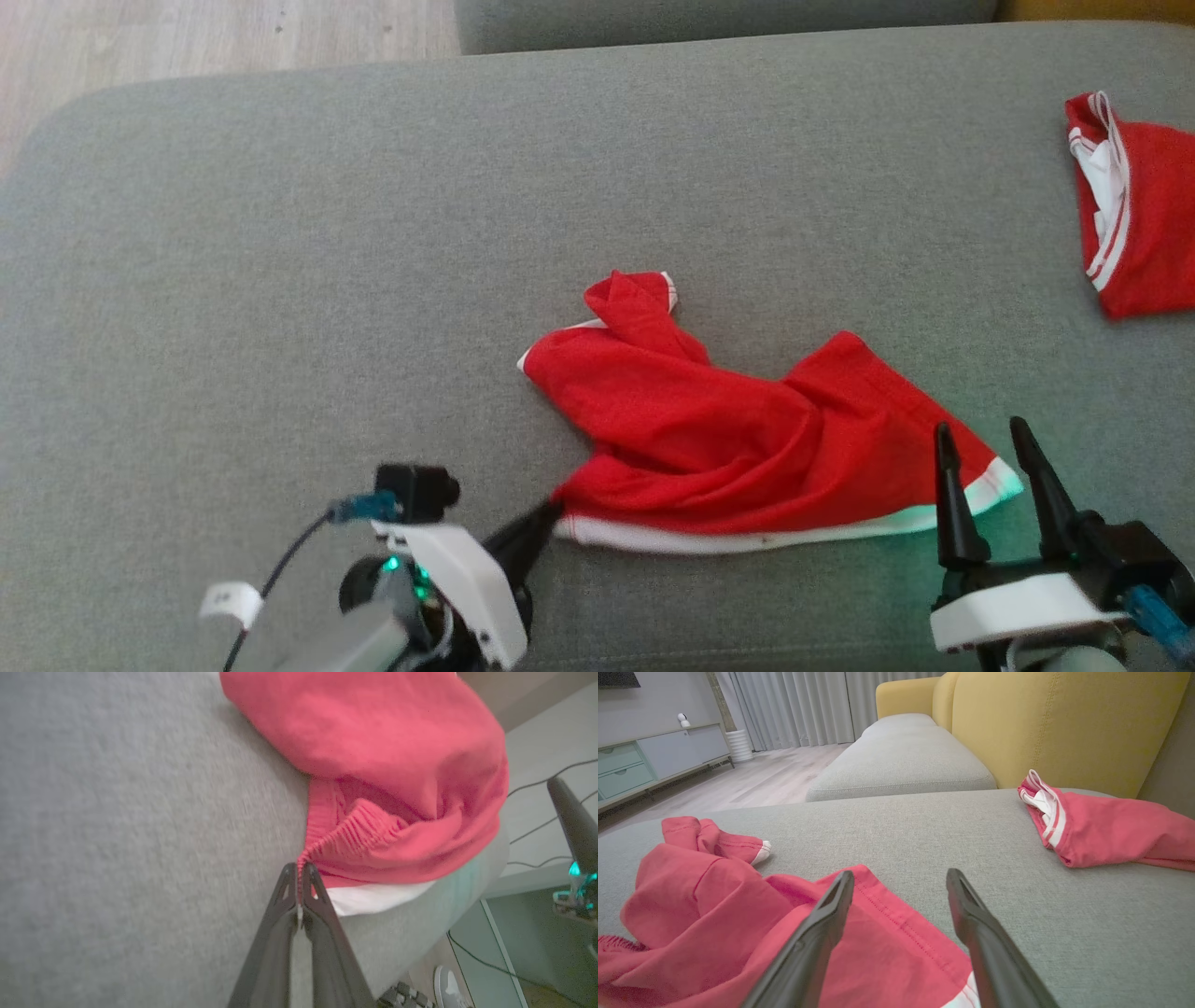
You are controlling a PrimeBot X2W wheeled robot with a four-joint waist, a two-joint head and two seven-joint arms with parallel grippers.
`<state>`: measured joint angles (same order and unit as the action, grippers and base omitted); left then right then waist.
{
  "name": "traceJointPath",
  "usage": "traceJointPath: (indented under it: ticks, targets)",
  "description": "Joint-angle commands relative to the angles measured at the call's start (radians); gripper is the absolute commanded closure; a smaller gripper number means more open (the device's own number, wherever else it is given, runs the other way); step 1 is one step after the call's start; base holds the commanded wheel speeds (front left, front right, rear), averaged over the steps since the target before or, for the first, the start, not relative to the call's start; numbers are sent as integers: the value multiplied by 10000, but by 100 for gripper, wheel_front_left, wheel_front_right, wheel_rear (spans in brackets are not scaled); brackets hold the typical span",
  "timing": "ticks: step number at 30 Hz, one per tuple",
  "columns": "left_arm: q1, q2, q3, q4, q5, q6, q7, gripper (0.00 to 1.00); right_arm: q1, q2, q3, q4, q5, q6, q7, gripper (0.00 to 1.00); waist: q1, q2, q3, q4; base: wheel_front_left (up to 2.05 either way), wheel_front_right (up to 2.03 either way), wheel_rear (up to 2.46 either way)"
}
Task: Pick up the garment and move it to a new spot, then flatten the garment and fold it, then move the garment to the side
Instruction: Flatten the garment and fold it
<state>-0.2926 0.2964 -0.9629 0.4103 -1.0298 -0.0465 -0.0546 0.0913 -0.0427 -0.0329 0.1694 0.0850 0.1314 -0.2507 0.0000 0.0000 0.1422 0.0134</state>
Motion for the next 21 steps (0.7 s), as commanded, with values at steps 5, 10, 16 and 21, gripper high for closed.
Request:
traceJointPath:
  ticks: [5, 10, 16, 21]
  targets:
    - [-1015, -190, 778, 21, -20, 484, -339, 100, -611, -76, 467, -180, -93, -7, -110, 0, 0, 0, 53, -137, 0, 0, 0]
    - [-1259, -239, 698, 1045, 76, 702, -94, 100, -638, -76, 434, -95, -102, -7, -110, 0, 0, 0, 65, -488, 0, 0, 0]
    - [-1164, -96, 653, 1518, 93, 474, -230, 29, -464, -76, 304, -18, -58, -7, -111, 0, 0, 0, -23, -679, 0, 0, 0]
    - [-782, 308, 609, 1074, 165, 527, -373, 0, -320, -76, 180, -29, -34, -7, -111, 0, 0, 0, -211, -556, 0, 0, 0]
